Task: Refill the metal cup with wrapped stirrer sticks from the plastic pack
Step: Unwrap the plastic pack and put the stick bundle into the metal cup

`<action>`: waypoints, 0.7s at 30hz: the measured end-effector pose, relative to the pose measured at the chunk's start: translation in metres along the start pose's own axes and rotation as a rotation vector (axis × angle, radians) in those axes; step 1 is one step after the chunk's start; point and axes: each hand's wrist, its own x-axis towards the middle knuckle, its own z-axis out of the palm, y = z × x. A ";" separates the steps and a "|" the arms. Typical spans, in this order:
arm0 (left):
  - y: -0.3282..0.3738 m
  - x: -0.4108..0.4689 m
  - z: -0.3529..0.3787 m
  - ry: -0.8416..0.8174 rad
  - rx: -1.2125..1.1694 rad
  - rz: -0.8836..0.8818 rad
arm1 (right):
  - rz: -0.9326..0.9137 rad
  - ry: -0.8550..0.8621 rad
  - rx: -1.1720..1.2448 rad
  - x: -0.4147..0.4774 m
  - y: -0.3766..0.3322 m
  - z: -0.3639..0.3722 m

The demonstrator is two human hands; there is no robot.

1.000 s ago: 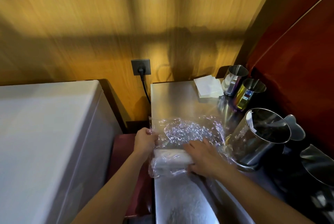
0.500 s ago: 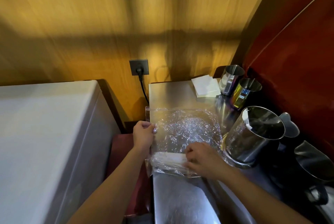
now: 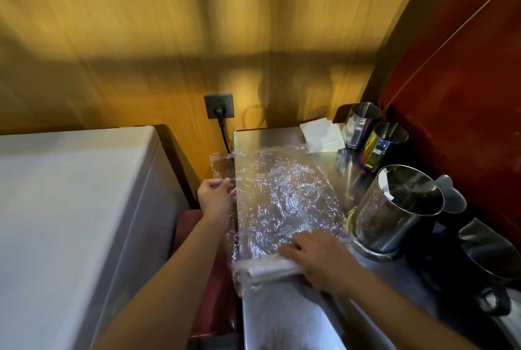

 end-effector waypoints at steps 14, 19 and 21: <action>0.015 -0.013 0.004 -0.129 -0.020 0.109 | 0.781 0.162 0.268 0.012 0.023 0.004; 0.018 -0.017 -0.005 -0.112 -0.089 0.074 | 1.055 0.133 0.453 0.028 0.032 0.007; 0.017 -0.017 -0.011 -0.109 -0.130 0.051 | 1.120 0.117 0.543 0.034 0.033 0.007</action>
